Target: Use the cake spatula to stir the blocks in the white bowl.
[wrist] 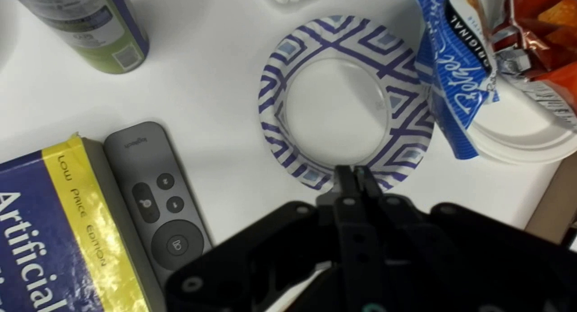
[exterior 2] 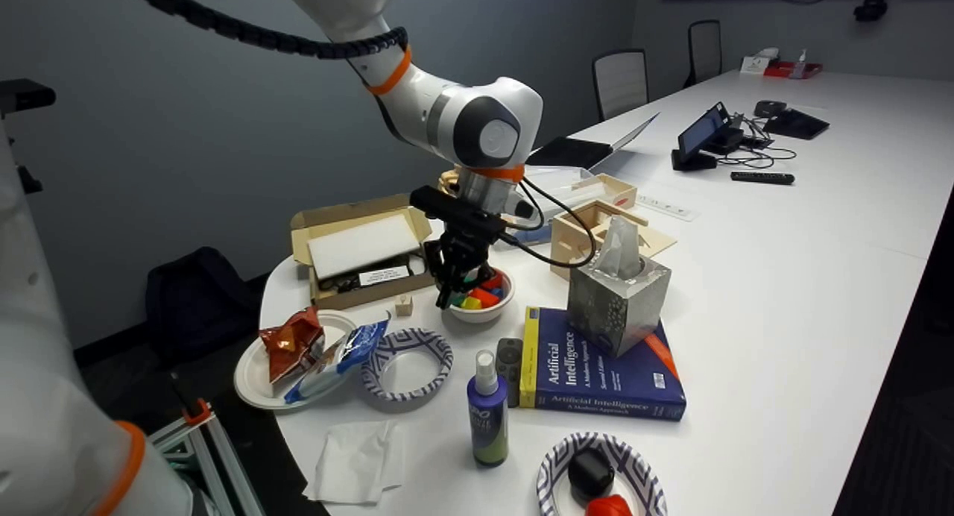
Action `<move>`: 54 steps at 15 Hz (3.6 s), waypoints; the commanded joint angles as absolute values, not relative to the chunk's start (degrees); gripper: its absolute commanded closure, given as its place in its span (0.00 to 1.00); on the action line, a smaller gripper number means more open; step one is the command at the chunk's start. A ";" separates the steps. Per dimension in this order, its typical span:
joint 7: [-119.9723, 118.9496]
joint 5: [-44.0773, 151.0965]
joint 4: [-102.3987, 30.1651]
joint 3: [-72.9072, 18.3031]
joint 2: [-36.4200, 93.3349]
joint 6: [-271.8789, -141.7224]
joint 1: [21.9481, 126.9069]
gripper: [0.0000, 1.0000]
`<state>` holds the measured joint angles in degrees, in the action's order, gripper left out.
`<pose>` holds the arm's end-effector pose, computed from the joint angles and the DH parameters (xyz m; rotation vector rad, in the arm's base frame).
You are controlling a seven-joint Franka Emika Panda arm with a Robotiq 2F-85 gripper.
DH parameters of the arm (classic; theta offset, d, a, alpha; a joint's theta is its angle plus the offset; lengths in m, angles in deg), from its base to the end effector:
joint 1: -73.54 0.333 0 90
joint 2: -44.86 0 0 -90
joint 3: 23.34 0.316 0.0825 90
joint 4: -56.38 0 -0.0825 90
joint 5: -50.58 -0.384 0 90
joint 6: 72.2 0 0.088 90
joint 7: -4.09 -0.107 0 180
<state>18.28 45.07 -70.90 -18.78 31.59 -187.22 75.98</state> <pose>0.4897 0.0665 0.2437 -2.9118 -0.4571 0.6570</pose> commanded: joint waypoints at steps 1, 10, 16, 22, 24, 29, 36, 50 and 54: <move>11.55 51.63 -70.74 -19.49 32.30 -188.30 77.48 0.99; 15.45 52.22 -67.28 -17.83 30.74 -173.85 77.07 0.99; 19.48 44.93 -67.25 -17.26 29.94 -174.84 76.50 0.99; 18.72 41.26 -67.85 -17.86 30.25 -181.07 76.42 0.99; 16.57 43.81 -68.18 -18.26 30.59 -183.16 77.03 0.99; 9.64 53.98 -68.01 -19.12 31.35 -183.53 78.22 0.99; 8.94 58.07 -66.19 -18.76 30.57 -175.63 78.04 0.99; 17.31 47.78 -65.16 -17.76 28.78 -175.92 77.10 0.99; 11.19 53.91 -65.63 -18.67 29.52 -181.48 78.40 0.99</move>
